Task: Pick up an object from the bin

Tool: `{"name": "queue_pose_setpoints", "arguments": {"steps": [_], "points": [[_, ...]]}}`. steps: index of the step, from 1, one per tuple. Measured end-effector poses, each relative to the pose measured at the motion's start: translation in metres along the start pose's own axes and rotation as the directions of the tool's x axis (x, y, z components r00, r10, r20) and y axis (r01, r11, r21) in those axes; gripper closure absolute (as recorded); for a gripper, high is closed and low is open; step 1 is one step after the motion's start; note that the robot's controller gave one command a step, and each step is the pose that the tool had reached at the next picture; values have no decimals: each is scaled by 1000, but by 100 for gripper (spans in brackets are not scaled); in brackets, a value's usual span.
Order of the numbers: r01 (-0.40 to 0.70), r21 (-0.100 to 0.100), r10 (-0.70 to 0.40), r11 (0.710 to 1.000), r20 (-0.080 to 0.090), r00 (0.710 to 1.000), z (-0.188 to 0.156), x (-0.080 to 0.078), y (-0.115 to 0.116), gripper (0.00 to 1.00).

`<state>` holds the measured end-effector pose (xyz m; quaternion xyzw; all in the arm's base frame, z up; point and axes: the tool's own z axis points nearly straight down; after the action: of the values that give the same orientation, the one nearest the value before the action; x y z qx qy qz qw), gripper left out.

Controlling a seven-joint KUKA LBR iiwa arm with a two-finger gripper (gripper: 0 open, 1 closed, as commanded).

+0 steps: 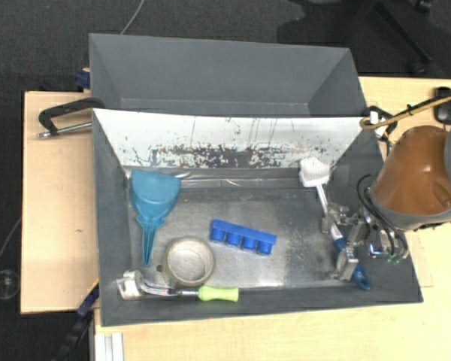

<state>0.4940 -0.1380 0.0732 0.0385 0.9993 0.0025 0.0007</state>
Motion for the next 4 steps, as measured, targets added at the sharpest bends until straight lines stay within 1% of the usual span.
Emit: {"name": "queue_pose_setpoints", "arguments": {"steps": [1, 2, 3, 4], "points": [[80, 4, -80, 997, 3, 997, 3, 3, 15, 0], [77, -1, -77, 997, 3, 997, 3, -30, -2, 0], [52, 2, -52, 999, 7, 999, 1, -36, -9, 0], [202, 2, -202, 979, 4, 979, 2, -37, 34, 0]]}}
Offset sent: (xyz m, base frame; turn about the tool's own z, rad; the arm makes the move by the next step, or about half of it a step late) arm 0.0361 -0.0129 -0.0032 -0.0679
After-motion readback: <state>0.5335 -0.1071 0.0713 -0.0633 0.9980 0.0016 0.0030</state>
